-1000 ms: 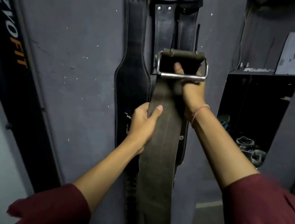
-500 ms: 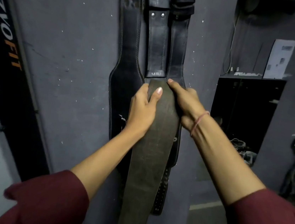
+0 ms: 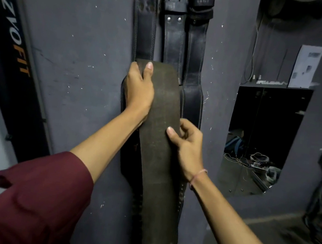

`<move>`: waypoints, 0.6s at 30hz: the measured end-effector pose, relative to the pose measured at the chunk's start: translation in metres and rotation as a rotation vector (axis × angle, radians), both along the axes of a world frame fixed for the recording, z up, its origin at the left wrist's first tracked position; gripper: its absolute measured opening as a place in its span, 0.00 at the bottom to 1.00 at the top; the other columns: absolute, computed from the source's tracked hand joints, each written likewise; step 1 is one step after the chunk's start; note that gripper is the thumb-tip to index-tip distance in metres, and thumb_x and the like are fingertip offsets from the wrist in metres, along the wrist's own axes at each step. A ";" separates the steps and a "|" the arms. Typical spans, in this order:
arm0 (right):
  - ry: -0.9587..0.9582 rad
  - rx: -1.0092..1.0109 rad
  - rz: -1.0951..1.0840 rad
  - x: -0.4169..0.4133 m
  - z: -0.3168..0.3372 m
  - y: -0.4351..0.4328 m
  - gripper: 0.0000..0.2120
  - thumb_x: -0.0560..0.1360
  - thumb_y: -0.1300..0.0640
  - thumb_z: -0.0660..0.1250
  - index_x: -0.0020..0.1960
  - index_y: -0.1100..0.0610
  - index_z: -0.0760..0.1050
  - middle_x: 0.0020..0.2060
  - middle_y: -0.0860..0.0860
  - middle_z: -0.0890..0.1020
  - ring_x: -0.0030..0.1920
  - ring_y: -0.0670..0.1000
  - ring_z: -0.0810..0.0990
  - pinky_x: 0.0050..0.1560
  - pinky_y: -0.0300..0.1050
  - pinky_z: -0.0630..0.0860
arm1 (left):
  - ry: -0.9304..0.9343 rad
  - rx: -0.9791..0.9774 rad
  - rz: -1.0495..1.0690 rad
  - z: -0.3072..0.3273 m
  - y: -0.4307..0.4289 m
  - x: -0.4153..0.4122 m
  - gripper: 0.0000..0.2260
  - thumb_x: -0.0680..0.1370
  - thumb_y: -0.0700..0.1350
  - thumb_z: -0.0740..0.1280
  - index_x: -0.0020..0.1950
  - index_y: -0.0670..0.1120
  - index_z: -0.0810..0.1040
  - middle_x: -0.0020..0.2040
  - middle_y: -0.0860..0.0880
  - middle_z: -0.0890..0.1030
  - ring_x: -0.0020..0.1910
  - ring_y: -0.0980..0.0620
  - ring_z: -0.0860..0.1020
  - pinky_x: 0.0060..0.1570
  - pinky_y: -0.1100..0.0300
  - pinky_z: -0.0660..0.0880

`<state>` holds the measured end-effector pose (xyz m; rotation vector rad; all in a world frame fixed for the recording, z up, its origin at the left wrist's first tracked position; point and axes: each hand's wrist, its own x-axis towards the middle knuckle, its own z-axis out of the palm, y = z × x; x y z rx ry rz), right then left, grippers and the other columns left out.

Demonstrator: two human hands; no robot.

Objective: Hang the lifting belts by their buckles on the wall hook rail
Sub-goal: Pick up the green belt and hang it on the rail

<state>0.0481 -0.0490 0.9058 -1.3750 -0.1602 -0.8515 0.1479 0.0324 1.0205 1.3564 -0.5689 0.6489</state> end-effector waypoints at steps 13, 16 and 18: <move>0.040 -0.005 0.042 -0.016 0.009 0.007 0.13 0.80 0.63 0.64 0.64 0.60 0.74 0.55 0.51 0.84 0.55 0.47 0.83 0.54 0.41 0.80 | 0.073 0.094 -0.071 -0.004 -0.009 -0.006 0.16 0.82 0.50 0.60 0.36 0.47 0.65 0.32 0.51 0.69 0.32 0.55 0.67 0.35 0.57 0.64; 0.015 -0.011 -0.027 0.008 0.076 -0.002 0.15 0.80 0.61 0.66 0.65 0.65 0.72 0.57 0.60 0.82 0.56 0.56 0.83 0.58 0.50 0.81 | -0.008 0.144 0.012 -0.013 -0.003 -0.023 0.18 0.84 0.47 0.59 0.34 0.49 0.61 0.29 0.54 0.64 0.28 0.57 0.63 0.33 0.56 0.59; 0.024 0.001 -0.063 0.021 0.083 0.000 0.13 0.78 0.64 0.67 0.62 0.65 0.74 0.55 0.61 0.83 0.53 0.56 0.83 0.57 0.51 0.81 | -0.038 0.152 0.097 -0.023 0.005 -0.025 0.17 0.84 0.48 0.59 0.36 0.47 0.62 0.29 0.54 0.65 0.27 0.57 0.65 0.32 0.58 0.58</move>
